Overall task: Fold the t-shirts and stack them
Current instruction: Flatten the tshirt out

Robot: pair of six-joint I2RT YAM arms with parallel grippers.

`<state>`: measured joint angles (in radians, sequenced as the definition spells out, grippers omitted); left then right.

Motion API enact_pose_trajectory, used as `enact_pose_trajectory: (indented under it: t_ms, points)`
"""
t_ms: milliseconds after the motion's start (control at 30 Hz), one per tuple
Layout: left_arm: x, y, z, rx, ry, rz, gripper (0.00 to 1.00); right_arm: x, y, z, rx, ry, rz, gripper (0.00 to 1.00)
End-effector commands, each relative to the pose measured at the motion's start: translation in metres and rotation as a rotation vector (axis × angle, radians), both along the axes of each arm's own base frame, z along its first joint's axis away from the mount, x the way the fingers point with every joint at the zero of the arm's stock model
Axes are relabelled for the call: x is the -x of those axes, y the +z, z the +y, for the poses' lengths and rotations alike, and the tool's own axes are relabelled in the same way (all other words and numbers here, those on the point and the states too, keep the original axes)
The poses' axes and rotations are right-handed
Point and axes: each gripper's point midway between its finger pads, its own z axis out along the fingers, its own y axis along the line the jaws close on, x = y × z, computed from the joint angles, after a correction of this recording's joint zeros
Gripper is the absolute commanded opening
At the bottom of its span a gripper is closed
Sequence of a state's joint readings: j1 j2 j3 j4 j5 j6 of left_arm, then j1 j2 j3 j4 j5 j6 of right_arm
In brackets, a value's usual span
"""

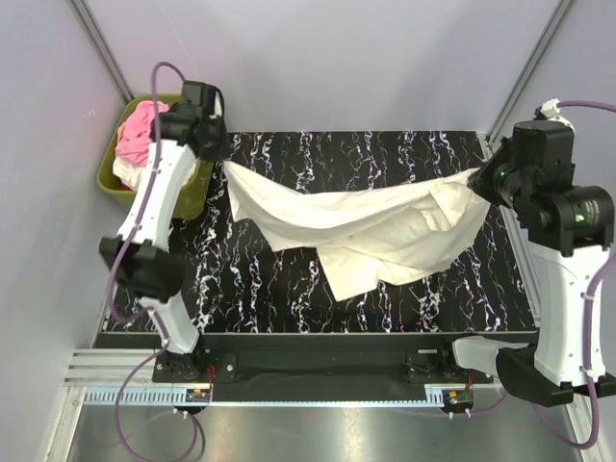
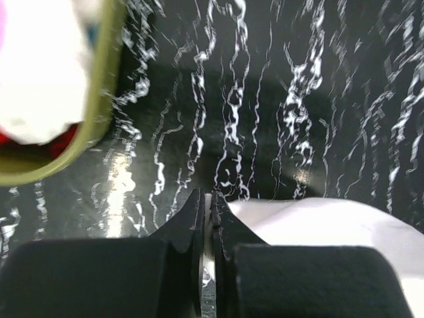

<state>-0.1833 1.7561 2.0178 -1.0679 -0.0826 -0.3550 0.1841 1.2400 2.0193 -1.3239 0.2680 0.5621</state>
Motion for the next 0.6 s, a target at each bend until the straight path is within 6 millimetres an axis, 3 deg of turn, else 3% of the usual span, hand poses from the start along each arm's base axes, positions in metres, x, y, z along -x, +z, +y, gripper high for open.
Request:
enact_pose_trajectory:
  t_ms: [0, 33, 67, 100, 133, 167, 200, 233, 267, 300, 333, 367, 400, 433, 467, 500, 533, 567]
  points:
    - [-0.019, -0.027, -0.021, 0.052, -0.081, 0.082, 0.09, -0.028, -0.043, 0.005, -0.028, 0.026, 0.116, 0.00]
    - [-0.034, -0.057, -0.027, 0.054, -0.090, 0.138, 0.12, -0.035, -0.072, 0.007, -0.049, 0.032, 0.187, 0.00]
    - [-0.040, -0.070, -0.035, 0.079, -0.119, 0.169, 0.16, -0.041, -0.084, 0.007, -0.073, 0.029, 0.208, 0.00]
    - [-0.041, -0.108, -0.038, 0.078, -0.122, 0.283, 0.17, -0.054, -0.095, 0.013, -0.105, 0.046, 0.215, 0.00]
    - [-0.043, -0.109, -0.040, 0.084, -0.121, 0.293, 0.29, -0.058, -0.115, 0.015, -0.114, 0.048, 0.261, 0.00]
    - [-0.040, -0.115, -0.046, 0.063, -0.130, 0.308, 0.41, -0.063, -0.124, 0.016, -0.117, 0.050, 0.277, 0.00]
    - [-0.042, -0.099, -0.050, 0.052, -0.137, 0.240, 0.51, -0.070, -0.139, 0.016, -0.117, 0.047, 0.309, 0.00]
    - [-0.029, -0.114, -0.049, 0.028, -0.136, 0.268, 0.62, -0.073, -0.145, 0.017, -0.115, 0.049, 0.323, 0.00]
    - [-0.023, -0.111, -0.053, 0.015, -0.136, 0.240, 0.74, -0.076, -0.151, 0.016, -0.108, 0.047, 0.336, 0.00]
    - [-0.019, -0.083, -0.054, 0.037, -0.136, 0.145, 0.78, -0.083, -0.159, 0.014, -0.106, 0.038, 0.350, 0.00]
    - [-0.002, -0.102, -0.051, 0.038, -0.125, 0.197, 0.80, -0.086, -0.162, 0.014, -0.106, 0.039, 0.353, 0.00]
    - [0.008, -0.104, -0.048, 0.036, -0.116, 0.200, 0.81, -0.089, -0.165, 0.013, -0.105, 0.036, 0.357, 0.00]
    - [0.017, -0.089, -0.045, 0.047, -0.110, 0.155, 0.81, -0.095, -0.171, 0.013, -0.104, 0.033, 0.368, 0.00]
    - [0.035, -0.107, -0.042, 0.045, -0.100, 0.202, 0.81, -0.097, -0.175, 0.014, -0.103, 0.036, 0.377, 0.00]
    - [0.044, -0.110, -0.037, 0.029, -0.082, 0.200, 0.81, -0.101, -0.181, 0.014, -0.104, 0.035, 0.391, 0.00]
    - [0.052, -0.095, -0.036, 0.046, -0.078, 0.141, 0.80, -0.103, -0.186, 0.014, -0.107, 0.036, 0.399, 0.00]
    - [0.071, -0.116, -0.033, 0.048, -0.064, 0.190, 0.79, -0.105, -0.190, 0.014, -0.110, 0.038, 0.404, 0.00]
    - [0.082, -0.120, -0.037, 0.061, -0.074, 0.189, 0.78, -0.107, -0.195, 0.015, -0.113, 0.039, 0.416, 0.00]
